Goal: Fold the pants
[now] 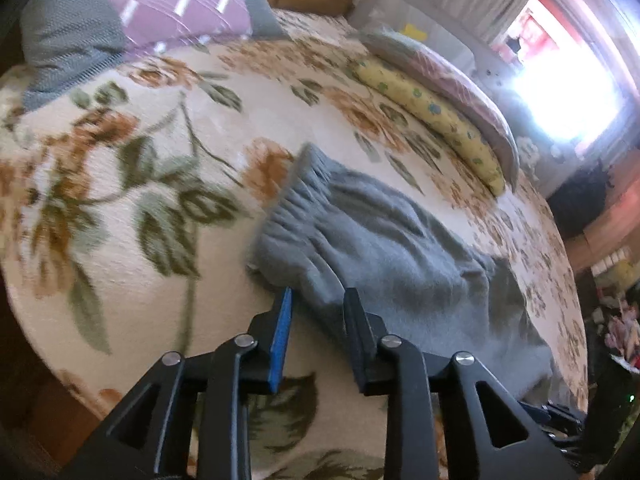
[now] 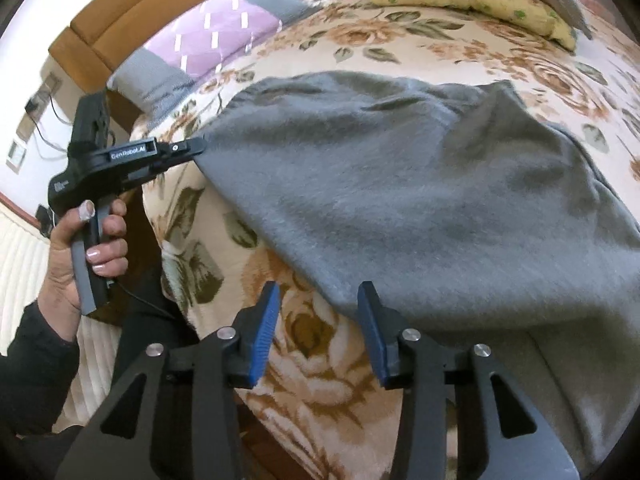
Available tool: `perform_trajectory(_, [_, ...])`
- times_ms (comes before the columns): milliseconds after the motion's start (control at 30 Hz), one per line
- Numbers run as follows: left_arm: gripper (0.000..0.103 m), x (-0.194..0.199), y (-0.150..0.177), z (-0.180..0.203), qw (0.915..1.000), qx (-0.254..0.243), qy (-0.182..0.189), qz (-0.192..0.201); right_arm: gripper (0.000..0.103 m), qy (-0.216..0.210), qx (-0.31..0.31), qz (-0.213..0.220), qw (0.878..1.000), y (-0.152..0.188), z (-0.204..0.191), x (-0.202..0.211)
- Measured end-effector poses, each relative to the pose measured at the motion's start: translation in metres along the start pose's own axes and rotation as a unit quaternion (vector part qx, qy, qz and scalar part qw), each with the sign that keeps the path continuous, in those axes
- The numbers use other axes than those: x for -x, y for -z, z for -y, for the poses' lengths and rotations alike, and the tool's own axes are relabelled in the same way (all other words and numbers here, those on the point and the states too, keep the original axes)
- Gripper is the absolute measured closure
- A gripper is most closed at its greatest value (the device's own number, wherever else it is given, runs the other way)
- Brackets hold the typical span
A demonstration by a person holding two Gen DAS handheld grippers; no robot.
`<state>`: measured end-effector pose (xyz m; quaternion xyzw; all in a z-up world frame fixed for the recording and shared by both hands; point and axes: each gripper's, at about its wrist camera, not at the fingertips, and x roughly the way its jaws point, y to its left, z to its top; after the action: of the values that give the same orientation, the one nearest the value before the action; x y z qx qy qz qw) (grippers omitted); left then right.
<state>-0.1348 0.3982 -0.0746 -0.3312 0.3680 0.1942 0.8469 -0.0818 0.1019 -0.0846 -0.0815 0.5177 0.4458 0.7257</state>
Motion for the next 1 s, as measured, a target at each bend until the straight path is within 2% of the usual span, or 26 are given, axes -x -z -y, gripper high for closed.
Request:
perform_trajectory(133, [0.075,0.015,-0.004,0.006,0.9999,0.002,0.011,0.013,0.061,0.007,-0.041,0.026,0.999,0.014,0.024,0.027])
perform_trajectory(367, [0.074,0.015,0.000,0.063,0.9965,-0.061,0.056,-0.001,0.061,0.039,-0.147,0.083,0.985,0.056,0.083,0.086])
perform_trajectory(433, [0.069,0.011,0.005,0.087,0.9931,-0.091,0.074,-0.010,0.061,0.051,-0.170,0.091,0.980,0.069,0.097,0.098])
perform_trajectory(567, [0.067,0.002,0.021,0.134,0.9810,-0.151,0.115,-0.042,0.061,0.076,-0.208,0.102,0.970,0.094,0.120,0.118])
perform_trajectory(667, [0.064,-0.006,0.041,0.170,0.9632,-0.213,0.145,-0.077,0.061,0.090,-0.211,0.104,0.968,0.105,0.128,0.126])
perform_trajectory(767, [0.064,-0.010,0.068,0.208,0.9317,-0.304,0.166,-0.109,0.061,0.117,-0.174,0.088,0.974,0.104,0.128,0.127])
perform_trajectory(833, [0.064,-0.008,0.092,0.238,0.8971,-0.384,0.181,-0.122,0.061,0.141,-0.126,0.072,0.979,0.099,0.123,0.125])
perform_trajectory(867, [0.064,-0.007,0.101,0.246,0.8835,-0.412,0.185,-0.126,0.061,0.149,-0.105,0.066,0.981,0.096,0.121,0.124])
perform_trajectory(933, [0.064,-0.007,0.124,0.267,0.8458,-0.477,0.195,-0.138,0.061,0.166,-0.062,0.050,0.983,0.093,0.118,0.123])
perform_trajectory(1000, [0.064,-0.013,0.143,0.284,0.8135,-0.527,0.198,-0.147,0.061,0.182,-0.023,0.030,0.983,0.091,0.117,0.119])
